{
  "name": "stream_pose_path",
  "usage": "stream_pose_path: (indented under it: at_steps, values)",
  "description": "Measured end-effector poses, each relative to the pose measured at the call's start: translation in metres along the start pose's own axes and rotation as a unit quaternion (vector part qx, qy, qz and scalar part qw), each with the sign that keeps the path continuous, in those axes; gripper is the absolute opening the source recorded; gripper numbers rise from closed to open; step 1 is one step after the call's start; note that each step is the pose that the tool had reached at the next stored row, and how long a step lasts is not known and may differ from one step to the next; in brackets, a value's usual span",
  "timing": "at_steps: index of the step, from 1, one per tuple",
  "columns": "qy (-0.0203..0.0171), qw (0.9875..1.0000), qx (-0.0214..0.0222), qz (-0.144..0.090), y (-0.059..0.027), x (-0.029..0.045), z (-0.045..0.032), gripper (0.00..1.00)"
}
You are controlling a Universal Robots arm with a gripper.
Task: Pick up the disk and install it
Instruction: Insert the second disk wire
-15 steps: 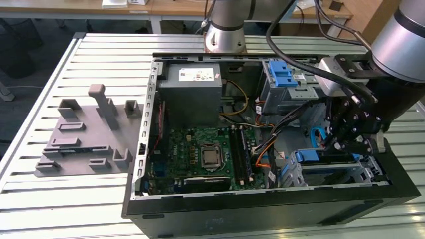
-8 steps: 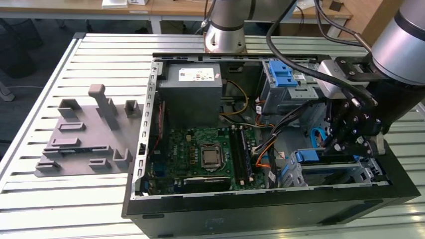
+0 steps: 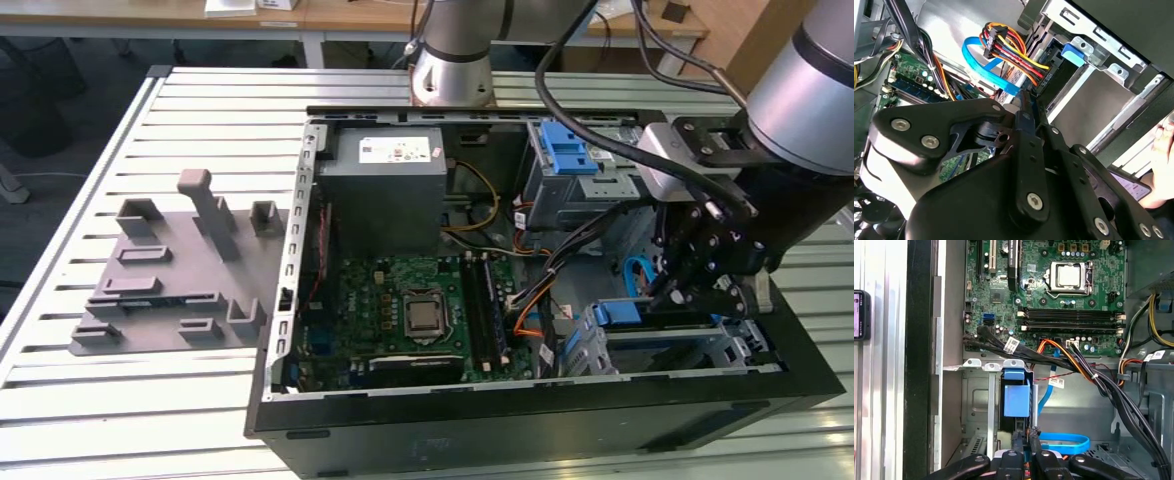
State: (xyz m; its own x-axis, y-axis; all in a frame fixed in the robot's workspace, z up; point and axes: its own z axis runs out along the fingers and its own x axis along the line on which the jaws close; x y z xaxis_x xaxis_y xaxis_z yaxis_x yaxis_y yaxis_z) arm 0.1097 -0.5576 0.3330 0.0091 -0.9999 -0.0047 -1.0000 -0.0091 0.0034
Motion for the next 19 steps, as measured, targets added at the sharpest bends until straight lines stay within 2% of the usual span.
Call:
stream_pose_path:
  at_steps: [13,14,15,19]
  values:
    - [0.0002,1.0,0.0,0.0,-0.0001,0.0018,0.0028,0.17]
    - [0.0001,1.0,0.0,0.0,-0.0001,0.0017,0.002,0.17]
    - [0.0001,1.0,0.0,0.0,-0.0001,0.0017,0.0006,0.24]
    - [0.0001,1.0,0.0,0.0,-0.0001,0.0017,-0.0049,0.24]
